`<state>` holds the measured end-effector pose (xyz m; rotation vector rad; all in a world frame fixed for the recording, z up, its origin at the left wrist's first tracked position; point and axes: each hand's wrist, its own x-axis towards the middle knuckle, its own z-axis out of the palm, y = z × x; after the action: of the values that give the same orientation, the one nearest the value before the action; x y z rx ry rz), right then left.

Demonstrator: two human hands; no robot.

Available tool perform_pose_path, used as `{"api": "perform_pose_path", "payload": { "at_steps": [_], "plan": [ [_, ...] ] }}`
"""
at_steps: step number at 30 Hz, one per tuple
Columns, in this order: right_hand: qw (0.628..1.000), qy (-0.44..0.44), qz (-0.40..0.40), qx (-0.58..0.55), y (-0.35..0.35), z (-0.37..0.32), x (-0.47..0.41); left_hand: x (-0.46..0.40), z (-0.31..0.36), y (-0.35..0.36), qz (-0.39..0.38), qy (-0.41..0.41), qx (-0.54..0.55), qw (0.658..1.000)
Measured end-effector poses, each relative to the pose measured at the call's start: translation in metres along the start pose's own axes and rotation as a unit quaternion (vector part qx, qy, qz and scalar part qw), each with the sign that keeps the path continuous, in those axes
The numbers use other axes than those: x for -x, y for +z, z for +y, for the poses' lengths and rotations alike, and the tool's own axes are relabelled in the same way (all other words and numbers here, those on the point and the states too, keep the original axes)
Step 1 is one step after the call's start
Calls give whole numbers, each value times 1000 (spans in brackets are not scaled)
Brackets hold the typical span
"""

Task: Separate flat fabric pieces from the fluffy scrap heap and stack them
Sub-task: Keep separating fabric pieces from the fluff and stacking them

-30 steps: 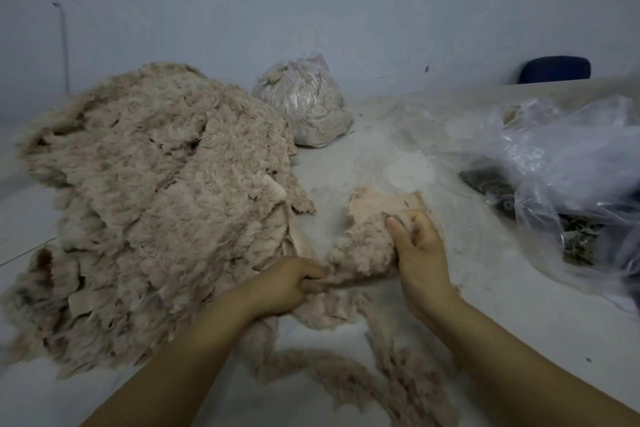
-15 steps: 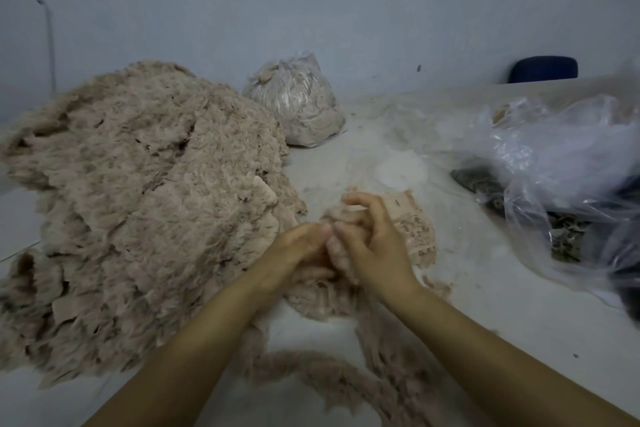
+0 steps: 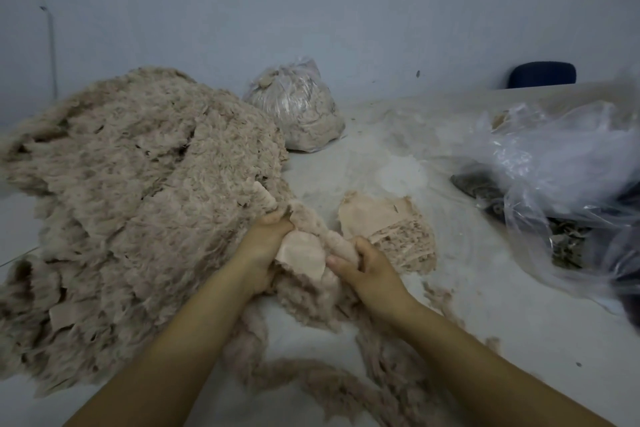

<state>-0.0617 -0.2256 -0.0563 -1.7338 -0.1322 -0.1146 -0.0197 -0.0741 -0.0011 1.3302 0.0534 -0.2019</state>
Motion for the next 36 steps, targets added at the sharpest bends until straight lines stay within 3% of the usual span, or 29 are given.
{"api": "perform_pose_path", "payload": {
  "at_steps": [3, 5, 7, 9, 10, 13, 16, 18, 20, 23, 27, 29, 31, 34, 36],
  "plan": [
    [988, 57, 12, -140, -6, 7, 3, -13, 10, -16, 97, -11, -10, 995],
    [997, 46, -9, -64, -13, 12, 12, -18, 15, -27, 131, -20, -46, 990],
    [995, 20, -65, 73, -16, 11, 21, -18, 16, -29, 92, -29, -88, 991],
    [987, -16, -69, 147, -17, 7, 22, -16, 13, -21, 30, -41, -81, 995],
    [989, -26, -40, 138, -16, 3, 20, -15, 11, -15, 8, -46, -72, 996],
    [999, 37, 10, -38, -9, -13, 8, -11, 7, 1, -58, -79, -26, 995],
    [973, 74, 35, -217, -4, -22, -6, -9, 2, 8, -100, -86, -80, 988],
    [972, 42, 65, -221, -4, -29, -10, -9, -1, 7, -105, -82, -162, 978],
    [986, 8, 84, -144, -6, -30, -15, -10, -2, 5, -117, -85, -210, 967],
    [988, -18, 106, -110, -6, -35, -19, -10, 0, 5, -138, -99, -129, 977],
    [964, -13, 233, -130, -9, -34, -28, -10, -3, 7, -175, -115, 49, 977],
    [959, 4, 242, -151, -8, -32, -30, -11, -11, 12, -139, -136, 111, 975],
    [957, 17, 220, -189, -4, -30, -29, -14, -20, 21, -65, -105, 124, 985],
    [961, 13, 188, -204, -4, -31, -28, -21, -26, 30, 59, 56, 10, 997],
    [970, -12, 200, -135, -12, -33, -30, -24, -26, 33, 101, 139, -59, 983]
  ]
}}
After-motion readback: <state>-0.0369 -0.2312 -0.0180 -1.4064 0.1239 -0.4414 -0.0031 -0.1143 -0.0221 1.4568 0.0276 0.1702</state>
